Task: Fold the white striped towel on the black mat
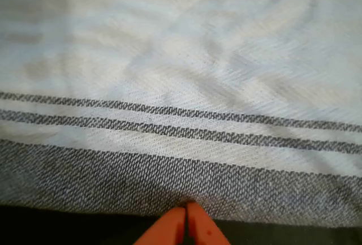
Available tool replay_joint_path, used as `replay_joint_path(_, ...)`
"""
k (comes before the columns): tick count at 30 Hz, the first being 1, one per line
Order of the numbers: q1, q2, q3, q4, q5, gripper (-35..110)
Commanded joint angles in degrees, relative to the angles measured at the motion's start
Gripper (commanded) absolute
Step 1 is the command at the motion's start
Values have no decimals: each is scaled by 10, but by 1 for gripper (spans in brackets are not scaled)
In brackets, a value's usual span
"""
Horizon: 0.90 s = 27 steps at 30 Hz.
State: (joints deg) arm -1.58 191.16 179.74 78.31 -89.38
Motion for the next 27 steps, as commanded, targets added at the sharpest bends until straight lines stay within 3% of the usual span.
replay_joint_path(1, 4, 13, 11, 12, -35, 0)
replay_joint_path(12, -35, -153, -159, -14, -71, 0)
replay_joint_path(27, -214, -531, -460, -78, 115, 0)
